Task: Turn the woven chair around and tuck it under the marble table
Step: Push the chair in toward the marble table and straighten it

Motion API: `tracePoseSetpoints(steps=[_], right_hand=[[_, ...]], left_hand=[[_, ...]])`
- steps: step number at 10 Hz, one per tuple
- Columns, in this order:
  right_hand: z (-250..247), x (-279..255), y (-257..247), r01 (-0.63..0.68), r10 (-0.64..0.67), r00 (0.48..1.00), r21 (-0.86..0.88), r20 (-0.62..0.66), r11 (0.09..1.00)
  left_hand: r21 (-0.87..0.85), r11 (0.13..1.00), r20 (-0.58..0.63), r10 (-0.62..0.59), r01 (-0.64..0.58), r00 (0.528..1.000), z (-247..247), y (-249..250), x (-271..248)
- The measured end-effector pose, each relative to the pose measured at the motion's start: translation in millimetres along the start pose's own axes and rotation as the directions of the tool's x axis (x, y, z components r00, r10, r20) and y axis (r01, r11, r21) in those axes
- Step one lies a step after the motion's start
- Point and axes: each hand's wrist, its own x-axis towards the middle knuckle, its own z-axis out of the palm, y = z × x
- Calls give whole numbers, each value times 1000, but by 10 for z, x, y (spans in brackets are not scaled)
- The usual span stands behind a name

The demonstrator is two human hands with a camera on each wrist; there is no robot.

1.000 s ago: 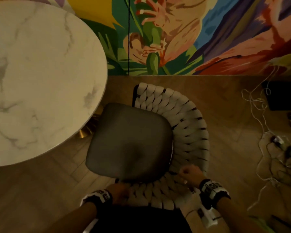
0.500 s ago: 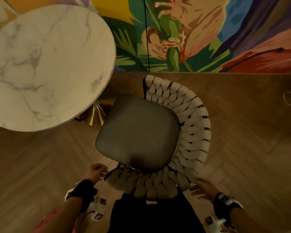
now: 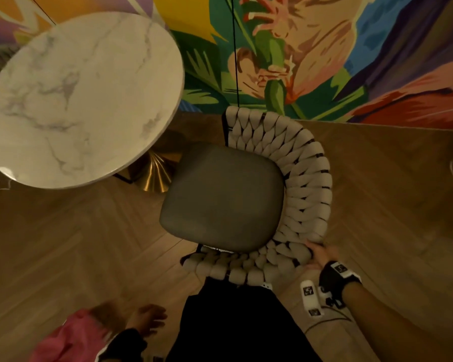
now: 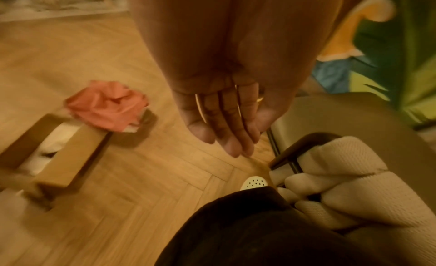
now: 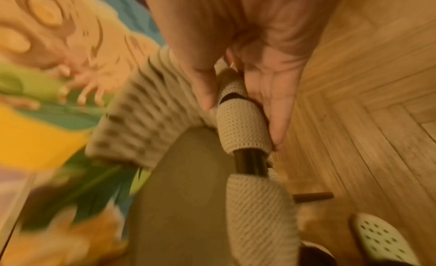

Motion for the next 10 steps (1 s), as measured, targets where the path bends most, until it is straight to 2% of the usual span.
tracePoseSetpoints(steps=[1,2,3,4,5,6,7,8,9,10], right_hand=[[-34,-540,-556,48,-28,993,173,-115,984],[57,-1109,-933,127,-85,982,252,-171,959],[73,-1110,-760,37,-8,990,202,-142,979],[265,-1123,-595,-195,195,981,77,-5,978],[515,-999,-622,-309,308,951,-20,-37,951],[760,-920,-680,-350,348,936,-17,-55,937],[1017,-908,-913,-297,304,950,90,-76,951],[1255,-853,-1180,-228,237,969,117,-72,967],[1479,-743,-1520,-170,181,982,171,-56,971],[1558,-613,-1850,-147,150,988,108,-27,983]], left_hand=[[14,1000,59,14,-15,998,172,403,31],[-74,997,180,-4,17,984,532,856,69],[-194,980,309,9,53,951,1000,1297,93],[-93,994,281,82,-58,956,1389,1316,812],[-81,996,310,-6,33,951,1466,1322,990],[-192,975,371,-33,112,928,1154,1790,-59],[-222,969,362,-19,106,932,1034,2117,-49],[-272,957,333,-8,104,943,924,2524,22],[-193,981,301,60,-1,952,771,3017,41],[-20,983,232,180,-180,956,581,3411,151]])
